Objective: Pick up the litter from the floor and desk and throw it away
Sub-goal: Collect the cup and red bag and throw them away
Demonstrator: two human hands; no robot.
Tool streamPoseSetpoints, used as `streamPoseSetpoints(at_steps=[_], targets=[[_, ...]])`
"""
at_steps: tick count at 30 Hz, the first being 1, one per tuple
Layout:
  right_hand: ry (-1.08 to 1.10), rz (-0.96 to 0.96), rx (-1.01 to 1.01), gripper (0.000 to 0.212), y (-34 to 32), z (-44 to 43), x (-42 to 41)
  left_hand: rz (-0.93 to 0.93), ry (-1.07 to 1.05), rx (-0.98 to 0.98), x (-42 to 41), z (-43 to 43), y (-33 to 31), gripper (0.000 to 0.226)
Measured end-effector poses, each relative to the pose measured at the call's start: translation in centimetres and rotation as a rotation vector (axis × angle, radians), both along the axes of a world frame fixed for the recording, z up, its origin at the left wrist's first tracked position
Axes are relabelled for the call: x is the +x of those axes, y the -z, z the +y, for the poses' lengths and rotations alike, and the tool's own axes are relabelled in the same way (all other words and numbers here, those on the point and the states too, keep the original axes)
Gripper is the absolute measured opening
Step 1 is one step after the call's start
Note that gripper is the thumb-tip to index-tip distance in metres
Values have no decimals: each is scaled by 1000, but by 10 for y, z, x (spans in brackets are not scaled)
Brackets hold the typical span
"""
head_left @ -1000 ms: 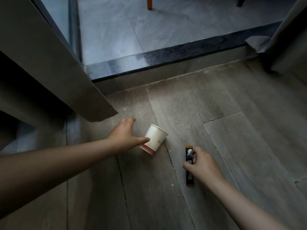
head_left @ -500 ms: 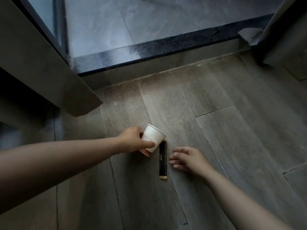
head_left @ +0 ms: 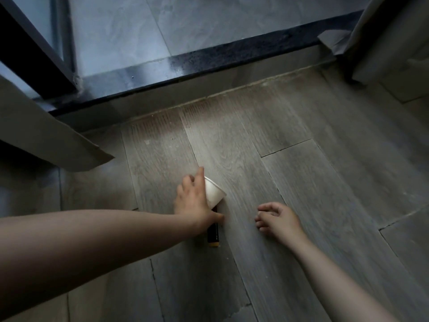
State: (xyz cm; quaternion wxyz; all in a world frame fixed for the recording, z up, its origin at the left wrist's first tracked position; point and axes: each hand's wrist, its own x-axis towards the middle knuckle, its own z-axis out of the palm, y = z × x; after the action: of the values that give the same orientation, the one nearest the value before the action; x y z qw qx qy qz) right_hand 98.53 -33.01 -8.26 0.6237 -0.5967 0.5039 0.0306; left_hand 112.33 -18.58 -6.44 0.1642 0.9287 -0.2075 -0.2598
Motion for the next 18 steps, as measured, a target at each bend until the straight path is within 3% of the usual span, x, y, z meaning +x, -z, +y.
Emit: streamPoseSetpoints(at_steps=[10,18], targets=[[36,-38,28,12,3,-2,-5,59,-96,150,23,1,4,115],[35,-57,16,16,3,0,-5,45,-162,31,32,12,6,74]])
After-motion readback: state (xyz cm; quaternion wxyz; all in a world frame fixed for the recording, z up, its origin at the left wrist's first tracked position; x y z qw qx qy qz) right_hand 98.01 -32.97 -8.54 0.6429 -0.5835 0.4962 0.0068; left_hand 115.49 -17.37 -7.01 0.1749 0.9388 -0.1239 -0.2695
